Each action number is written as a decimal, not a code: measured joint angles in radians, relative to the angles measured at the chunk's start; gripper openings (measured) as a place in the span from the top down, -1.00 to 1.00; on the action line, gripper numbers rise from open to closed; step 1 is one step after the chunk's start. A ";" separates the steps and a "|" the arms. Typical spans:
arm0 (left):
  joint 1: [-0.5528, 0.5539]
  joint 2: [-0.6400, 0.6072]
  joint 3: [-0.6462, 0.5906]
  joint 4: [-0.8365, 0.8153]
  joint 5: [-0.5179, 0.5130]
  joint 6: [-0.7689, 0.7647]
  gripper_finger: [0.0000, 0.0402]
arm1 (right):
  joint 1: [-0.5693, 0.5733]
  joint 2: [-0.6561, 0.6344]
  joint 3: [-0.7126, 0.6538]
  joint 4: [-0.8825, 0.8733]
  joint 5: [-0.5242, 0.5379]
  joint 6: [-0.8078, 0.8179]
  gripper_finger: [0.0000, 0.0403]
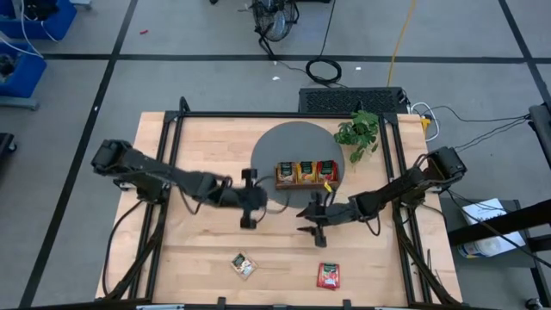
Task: Pick & Place Tea
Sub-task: Put the top brown tea packet into the left section of the wooden organizer, then put the right red tea packet into the right section of the wooden organizer
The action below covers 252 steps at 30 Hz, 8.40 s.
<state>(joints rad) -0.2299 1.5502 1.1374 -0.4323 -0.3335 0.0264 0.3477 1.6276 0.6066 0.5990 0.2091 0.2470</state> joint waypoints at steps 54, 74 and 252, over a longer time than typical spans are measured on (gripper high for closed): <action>0.384 0.532 0.538 -0.387 0.333 0.162 0.68 | 0.008 -0.003 -0.504 0.893 -0.109 0.029 0.48; 0.225 0.364 0.729 -0.554 0.225 0.022 -0.04 | 0.008 -0.003 -0.503 0.919 -0.135 -0.004 0.48; -0.203 0.703 0.247 0.638 0.045 0.187 0.08 | 0.392 0.183 0.016 -0.202 0.240 0.491 1.00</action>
<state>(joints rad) -0.4329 2.2535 1.3849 0.2056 -0.2890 0.2131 0.7398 1.8103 0.6225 0.3965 0.4488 0.7376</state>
